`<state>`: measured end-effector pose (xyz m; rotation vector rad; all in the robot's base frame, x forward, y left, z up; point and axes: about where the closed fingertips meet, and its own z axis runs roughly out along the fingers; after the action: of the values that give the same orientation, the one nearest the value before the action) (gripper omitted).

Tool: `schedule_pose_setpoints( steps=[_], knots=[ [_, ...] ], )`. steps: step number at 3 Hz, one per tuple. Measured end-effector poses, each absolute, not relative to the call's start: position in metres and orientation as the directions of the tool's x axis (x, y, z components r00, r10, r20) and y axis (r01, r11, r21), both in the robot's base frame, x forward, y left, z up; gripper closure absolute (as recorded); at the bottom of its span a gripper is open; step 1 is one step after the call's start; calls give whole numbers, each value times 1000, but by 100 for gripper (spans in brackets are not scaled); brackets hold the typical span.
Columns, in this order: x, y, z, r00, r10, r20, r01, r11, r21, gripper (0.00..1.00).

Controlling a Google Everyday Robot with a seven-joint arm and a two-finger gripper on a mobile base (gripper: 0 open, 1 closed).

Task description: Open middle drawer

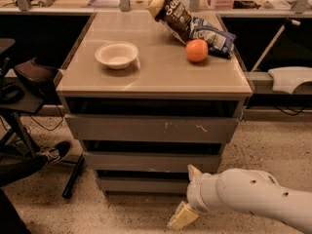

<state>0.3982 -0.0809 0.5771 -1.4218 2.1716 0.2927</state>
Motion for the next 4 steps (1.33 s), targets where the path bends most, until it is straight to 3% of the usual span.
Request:
schedule_pose_setpoints(
  steps=[2,4],
  knots=[
    [411,-80,564,-313,-795,-520,-900,423,-104,0],
    [499,-99,512,-386,-795,-468,-840,512,-176,0]
  ],
)
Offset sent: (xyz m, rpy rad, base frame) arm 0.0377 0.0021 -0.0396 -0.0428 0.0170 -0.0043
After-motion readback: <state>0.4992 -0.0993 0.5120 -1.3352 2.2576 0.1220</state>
